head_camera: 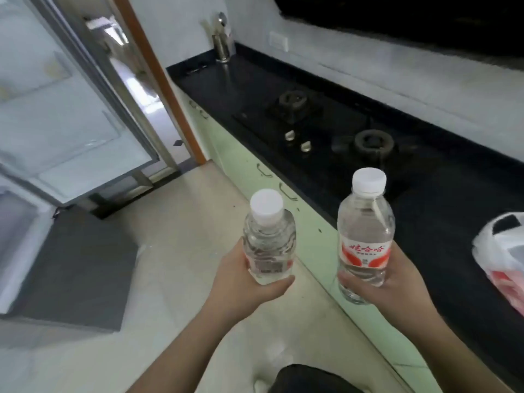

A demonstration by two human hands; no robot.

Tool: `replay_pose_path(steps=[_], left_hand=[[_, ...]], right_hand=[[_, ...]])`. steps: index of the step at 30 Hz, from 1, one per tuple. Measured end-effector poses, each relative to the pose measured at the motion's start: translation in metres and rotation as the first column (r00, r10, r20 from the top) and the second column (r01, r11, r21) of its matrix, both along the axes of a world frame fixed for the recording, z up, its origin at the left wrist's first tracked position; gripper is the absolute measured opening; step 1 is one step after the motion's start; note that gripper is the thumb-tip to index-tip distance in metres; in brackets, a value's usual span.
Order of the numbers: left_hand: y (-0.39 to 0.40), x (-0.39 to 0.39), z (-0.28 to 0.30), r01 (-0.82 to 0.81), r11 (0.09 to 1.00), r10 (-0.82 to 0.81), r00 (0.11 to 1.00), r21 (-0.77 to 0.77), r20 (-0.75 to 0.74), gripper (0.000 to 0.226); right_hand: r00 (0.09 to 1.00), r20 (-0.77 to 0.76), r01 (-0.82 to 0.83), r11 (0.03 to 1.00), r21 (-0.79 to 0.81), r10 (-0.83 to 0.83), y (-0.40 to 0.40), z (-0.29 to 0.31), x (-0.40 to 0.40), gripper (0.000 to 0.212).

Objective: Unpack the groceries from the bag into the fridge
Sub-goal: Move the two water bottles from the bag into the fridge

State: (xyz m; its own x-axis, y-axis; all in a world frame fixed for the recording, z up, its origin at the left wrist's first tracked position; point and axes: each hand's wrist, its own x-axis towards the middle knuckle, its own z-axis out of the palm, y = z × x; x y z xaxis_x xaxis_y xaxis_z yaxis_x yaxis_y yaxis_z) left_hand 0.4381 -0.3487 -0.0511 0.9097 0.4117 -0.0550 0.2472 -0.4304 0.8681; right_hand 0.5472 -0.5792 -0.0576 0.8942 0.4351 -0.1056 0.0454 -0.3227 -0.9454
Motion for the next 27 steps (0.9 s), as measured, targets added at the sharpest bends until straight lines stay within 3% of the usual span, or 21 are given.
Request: replay_pose_path(steps=[12, 20, 27], left_hand=[[0.155, -0.153, -0.007, -0.408, 0.913, 0.408, 0.912, 0.0, 0.045, 0.059], [0.2, -0.202, -0.008, -0.652, 0.753, 0.657, 0.749, -0.087, 0.083, 0.052], [0.249, -0.195, -0.007, -0.801, 0.598, 0.801, 0.597, -0.019, 0.057, 0.054]], right_hand=[[0.927, 0.045, -0.373, 0.927, 0.026, 0.372, 0.224, 0.023, -0.074, 0.052], [0.826, 0.072, -0.554, 0.829, -0.075, 0.559, 0.309, 0.024, -0.079, 0.045], [0.735, 0.082, -0.67, 0.74, -0.061, 0.673, 0.391, 0.003, -0.057, 0.051]])
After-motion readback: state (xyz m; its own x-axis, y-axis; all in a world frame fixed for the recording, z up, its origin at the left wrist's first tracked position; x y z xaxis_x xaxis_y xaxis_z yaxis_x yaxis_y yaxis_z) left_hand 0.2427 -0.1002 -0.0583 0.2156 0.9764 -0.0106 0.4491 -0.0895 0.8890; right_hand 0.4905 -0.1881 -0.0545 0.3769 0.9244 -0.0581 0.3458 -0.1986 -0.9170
